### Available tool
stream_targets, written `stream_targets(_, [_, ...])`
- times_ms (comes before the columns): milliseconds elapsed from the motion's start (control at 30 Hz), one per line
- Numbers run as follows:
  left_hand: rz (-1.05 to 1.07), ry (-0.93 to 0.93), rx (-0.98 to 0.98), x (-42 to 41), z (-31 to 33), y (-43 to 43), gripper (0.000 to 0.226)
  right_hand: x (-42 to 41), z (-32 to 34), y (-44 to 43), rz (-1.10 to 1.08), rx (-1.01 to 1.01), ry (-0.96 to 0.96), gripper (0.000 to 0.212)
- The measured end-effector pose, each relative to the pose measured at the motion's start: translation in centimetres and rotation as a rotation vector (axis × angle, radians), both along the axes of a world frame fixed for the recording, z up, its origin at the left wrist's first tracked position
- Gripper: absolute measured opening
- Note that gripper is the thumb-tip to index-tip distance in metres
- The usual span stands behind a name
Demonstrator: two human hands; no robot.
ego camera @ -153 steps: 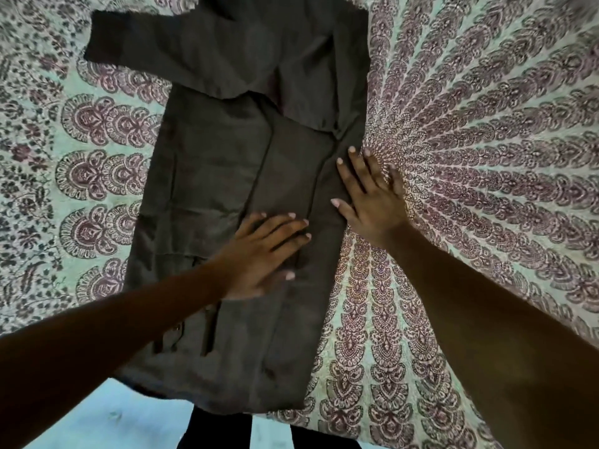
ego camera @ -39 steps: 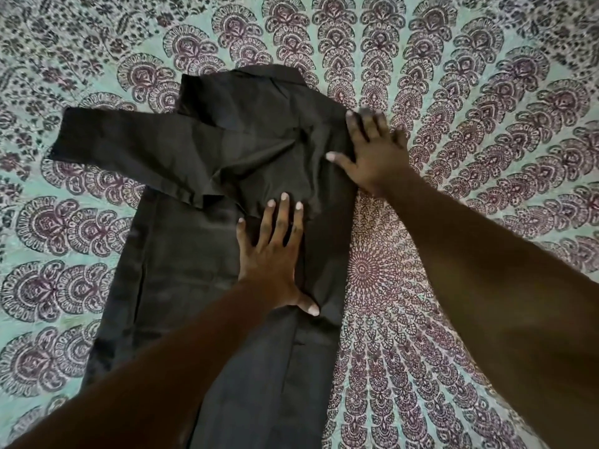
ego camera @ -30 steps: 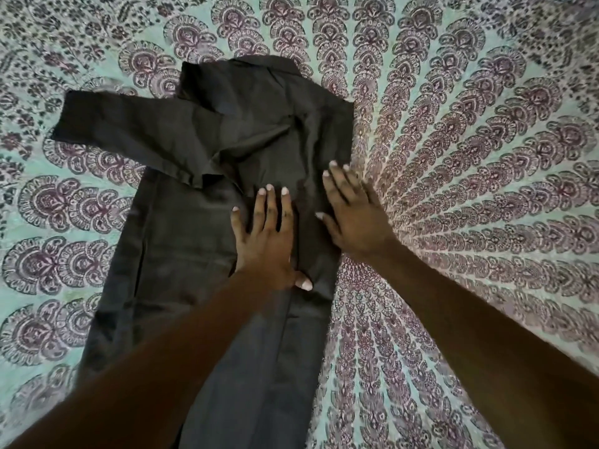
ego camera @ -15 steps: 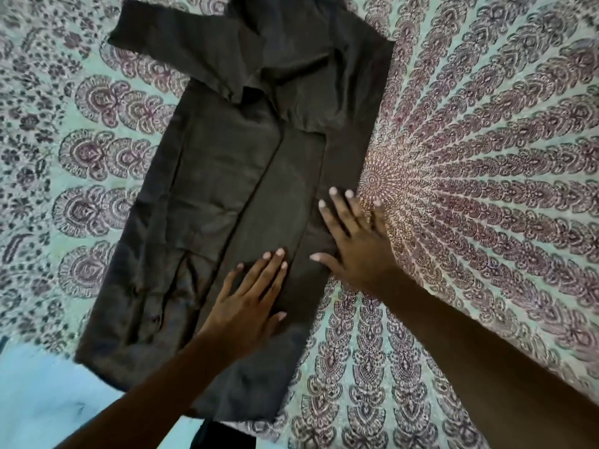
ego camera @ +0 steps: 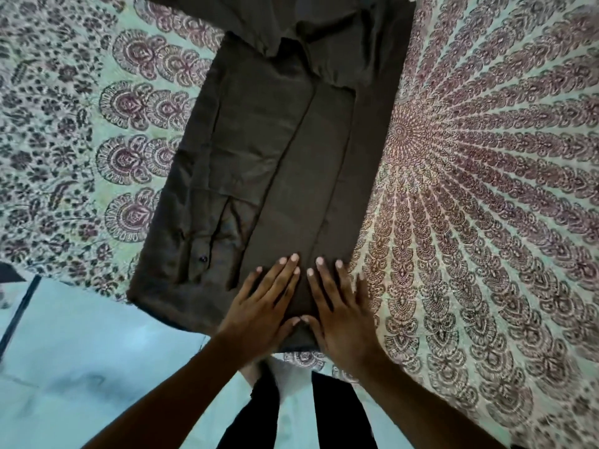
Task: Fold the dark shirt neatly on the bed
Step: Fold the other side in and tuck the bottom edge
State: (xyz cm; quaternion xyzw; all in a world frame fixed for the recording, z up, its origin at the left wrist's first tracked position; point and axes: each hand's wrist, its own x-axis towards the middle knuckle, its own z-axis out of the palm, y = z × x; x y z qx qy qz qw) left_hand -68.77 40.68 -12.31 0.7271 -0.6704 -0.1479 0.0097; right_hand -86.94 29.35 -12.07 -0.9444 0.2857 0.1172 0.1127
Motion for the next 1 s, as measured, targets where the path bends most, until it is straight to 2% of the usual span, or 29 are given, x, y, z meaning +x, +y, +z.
stream_targets(167, [0.01, 0.06, 0.079, -0.5, 1.4, 1.5, 0.081, -1.5, 1.3, 3.4, 0.065, 0.024, -0.08, 0.059])
stream_targets(267, [0.011, 0.116, 0.059, 0.3, 2.2, 1.0, 0.072, -1.1, 2.7, 2.3, 0.052, 0.088, -0.219, 0.053])
stream_targets(433, [0.15, 0.245, -0.108, 3.5, 4.6, -3.6, 0.049, 2.4, 4.2, -2.1, -0.252, 0.22, -0.521, 0.044])
stream_targets(667, [0.325, 0.338, -0.164, 9.5, 5.1, -14.6, 0.045, 9.6, 3.4, -10.8, -0.669, 0.382, -0.733, 0.033])
stream_targets(800, [0.406, 0.307, -0.174, 12.8, 4.3, -20.1, 0.044, 13.5, 2.9, -14.9, -0.781, 0.424, -0.827, 0.031])
stream_targets(1000, [0.428, 0.24, -0.205, 17.5, 4.6, -26.2, 0.042, 18.9, 2.7, -21.1, -0.752, 0.485, -0.859, 0.024])
